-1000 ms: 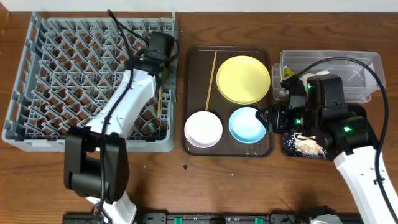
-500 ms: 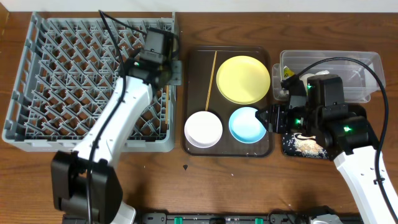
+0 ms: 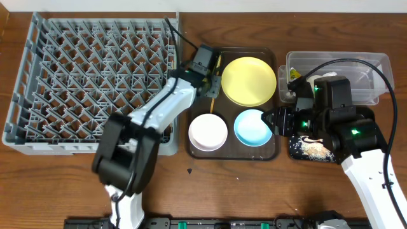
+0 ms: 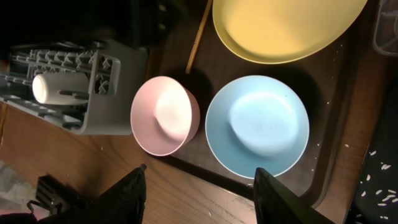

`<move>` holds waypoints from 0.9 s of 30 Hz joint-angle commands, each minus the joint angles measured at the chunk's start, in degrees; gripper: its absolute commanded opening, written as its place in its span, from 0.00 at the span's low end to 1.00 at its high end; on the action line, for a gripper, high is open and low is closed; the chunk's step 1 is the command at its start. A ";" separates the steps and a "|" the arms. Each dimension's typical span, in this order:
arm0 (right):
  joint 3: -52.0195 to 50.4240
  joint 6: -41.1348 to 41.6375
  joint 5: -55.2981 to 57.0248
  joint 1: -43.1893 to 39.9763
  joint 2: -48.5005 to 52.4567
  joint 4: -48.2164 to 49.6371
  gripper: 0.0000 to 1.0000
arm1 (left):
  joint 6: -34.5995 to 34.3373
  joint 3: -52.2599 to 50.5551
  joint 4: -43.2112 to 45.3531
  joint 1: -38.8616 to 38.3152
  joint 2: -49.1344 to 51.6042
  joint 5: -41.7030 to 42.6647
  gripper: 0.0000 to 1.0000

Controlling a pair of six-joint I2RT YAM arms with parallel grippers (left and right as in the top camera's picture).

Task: Sort waste into correct bins and load items into the dishwasher
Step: 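Grasp the second chopstick on the brown tray with the left gripper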

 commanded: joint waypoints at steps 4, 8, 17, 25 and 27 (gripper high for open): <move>0.68 -1.07 0.83 0.17 -0.02 0.39 0.55 | 0.07 -0.13 1.97 0.09 5.20 4.85 0.47; 0.68 -1.07 1.49 0.17 -0.02 0.37 0.55 | 0.04 -0.13 2.14 0.09 7.61 4.90 0.47; 0.68 -1.07 2.08 0.17 -0.02 0.42 0.56 | -1.11 -0.13 1.27 -0.50 8.94 5.05 0.08; 0.66 -1.05 2.03 0.17 -0.04 -0.13 0.56 | -1.20 0.46 -2.05 -0.37 0.98 -1.64 0.08; 0.68 -1.07 2.03 0.17 -0.04 -0.13 0.56 | -1.20 0.48 -3.72 -0.37 -2.36 -4.76 0.08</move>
